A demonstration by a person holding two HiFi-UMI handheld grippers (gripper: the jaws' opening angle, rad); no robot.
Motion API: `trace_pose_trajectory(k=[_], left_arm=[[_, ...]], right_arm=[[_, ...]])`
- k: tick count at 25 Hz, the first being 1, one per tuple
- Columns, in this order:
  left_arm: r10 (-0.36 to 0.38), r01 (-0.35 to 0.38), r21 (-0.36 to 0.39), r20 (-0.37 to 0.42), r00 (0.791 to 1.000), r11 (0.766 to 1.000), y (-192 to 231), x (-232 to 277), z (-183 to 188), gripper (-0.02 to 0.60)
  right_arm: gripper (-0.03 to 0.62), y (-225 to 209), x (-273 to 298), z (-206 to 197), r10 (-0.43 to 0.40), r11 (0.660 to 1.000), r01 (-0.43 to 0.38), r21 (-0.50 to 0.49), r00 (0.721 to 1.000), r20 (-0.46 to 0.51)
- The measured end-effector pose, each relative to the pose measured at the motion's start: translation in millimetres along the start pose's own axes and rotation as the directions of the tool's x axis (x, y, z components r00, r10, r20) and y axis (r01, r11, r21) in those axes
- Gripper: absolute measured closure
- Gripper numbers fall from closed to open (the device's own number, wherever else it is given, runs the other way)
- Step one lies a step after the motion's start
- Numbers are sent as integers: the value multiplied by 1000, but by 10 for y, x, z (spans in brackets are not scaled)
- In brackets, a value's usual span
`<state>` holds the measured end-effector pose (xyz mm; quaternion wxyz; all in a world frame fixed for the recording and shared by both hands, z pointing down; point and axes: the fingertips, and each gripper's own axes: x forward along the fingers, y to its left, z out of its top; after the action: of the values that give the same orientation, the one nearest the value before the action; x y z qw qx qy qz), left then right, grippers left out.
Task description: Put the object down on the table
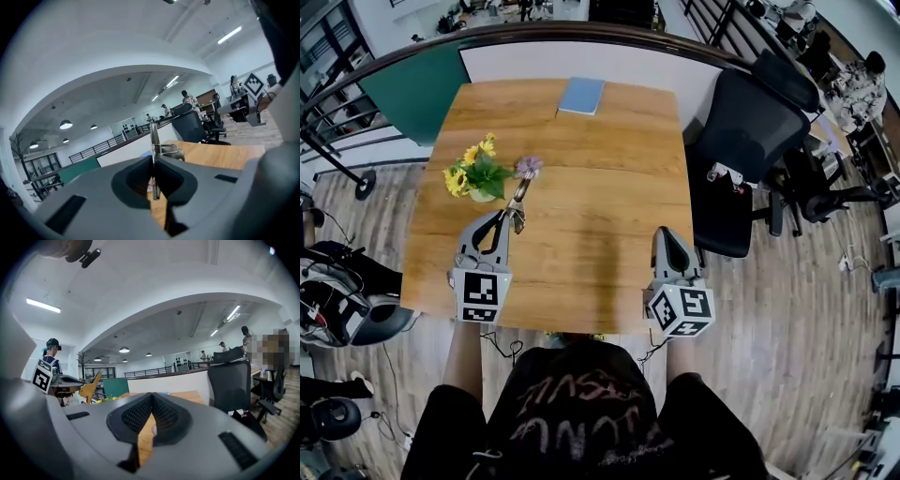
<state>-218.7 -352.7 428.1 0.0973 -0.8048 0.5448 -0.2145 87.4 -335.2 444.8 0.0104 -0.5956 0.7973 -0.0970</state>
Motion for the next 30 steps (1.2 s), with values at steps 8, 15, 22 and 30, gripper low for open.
trace_pose_trajectory(k=[8, 15, 22, 30], left_arm=[[-28, 39, 200, -57, 998, 979, 13, 364, -43, 566], [-46, 105, 437, -143, 989, 894, -117, 671, -240, 566], [-63, 197, 571, -246, 967, 797, -359, 946, -654, 566], [-93, 297, 612, -342, 935, 733, -675, 1099, -1146, 566]], right_arm=[[589, 57, 91, 19, -1, 1000, 1, 3, 1000, 8], [589, 130, 162, 11, -2, 1000, 2, 7, 1000, 3], [589, 150, 162, -5, -13, 1000, 13, 3, 1000, -3], [589, 71, 113, -37, -39, 999, 39, -2, 999, -19]])
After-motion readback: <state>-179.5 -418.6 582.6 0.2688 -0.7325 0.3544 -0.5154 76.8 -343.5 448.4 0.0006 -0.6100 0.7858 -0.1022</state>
